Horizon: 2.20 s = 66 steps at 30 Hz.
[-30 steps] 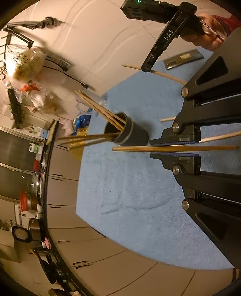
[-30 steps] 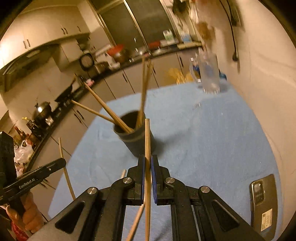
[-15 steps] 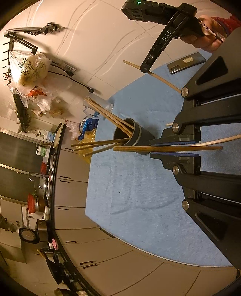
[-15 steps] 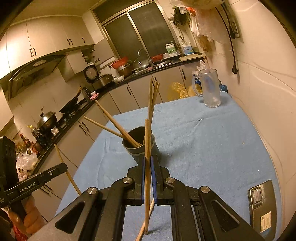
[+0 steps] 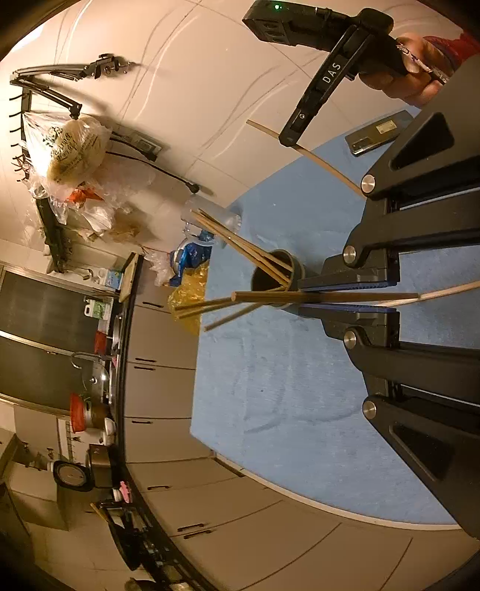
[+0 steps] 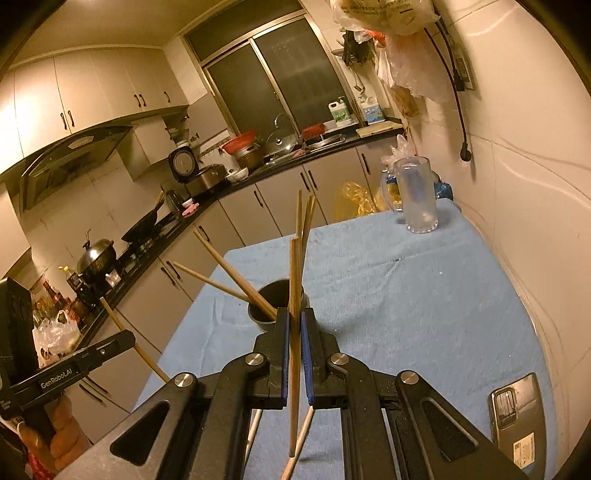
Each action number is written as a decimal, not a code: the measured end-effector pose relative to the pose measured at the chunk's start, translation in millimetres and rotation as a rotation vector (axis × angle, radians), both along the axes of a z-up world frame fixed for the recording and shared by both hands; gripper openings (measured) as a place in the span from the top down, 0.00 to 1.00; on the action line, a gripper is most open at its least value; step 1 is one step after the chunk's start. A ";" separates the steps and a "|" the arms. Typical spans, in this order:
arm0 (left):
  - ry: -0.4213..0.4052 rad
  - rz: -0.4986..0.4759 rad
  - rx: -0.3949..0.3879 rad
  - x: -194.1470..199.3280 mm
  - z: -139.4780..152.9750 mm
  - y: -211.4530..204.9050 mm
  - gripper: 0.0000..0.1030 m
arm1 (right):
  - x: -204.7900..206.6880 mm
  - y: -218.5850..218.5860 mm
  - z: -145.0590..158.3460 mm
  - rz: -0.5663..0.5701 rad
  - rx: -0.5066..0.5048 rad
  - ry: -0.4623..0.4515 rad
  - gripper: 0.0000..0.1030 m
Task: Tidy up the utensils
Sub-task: 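Lift the chopstick upright with the right gripper over the grey holder, then lower the chopstick into the holder and open the right gripper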
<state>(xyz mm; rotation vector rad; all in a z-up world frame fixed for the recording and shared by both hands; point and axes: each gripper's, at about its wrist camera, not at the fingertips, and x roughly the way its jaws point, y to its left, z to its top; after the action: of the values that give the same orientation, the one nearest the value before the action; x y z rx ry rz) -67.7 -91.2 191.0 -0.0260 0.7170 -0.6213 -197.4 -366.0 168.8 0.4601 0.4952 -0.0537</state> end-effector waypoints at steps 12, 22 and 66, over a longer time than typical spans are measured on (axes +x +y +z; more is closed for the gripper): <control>-0.047 -0.021 -0.014 3.6 34.2 -16.8 0.94 | 7.4 -8.5 22.9 -0.014 0.002 -0.040 0.93; -0.072 -0.032 -0.039 22.1 61.1 -34.9 0.94 | 26.6 -16.2 48.3 -0.027 0.000 -0.076 0.93; 0.001 0.047 -0.081 106.5 27.0 -52.6 0.94 | 132.7 -18.5 26.0 -0.059 -0.006 0.005 0.92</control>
<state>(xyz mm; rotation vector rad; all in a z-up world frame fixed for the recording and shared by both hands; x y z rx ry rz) 38.8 -143.8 217.9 -0.1176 0.6903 -0.6053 -64.7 -384.5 194.9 0.4688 0.4867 -0.1129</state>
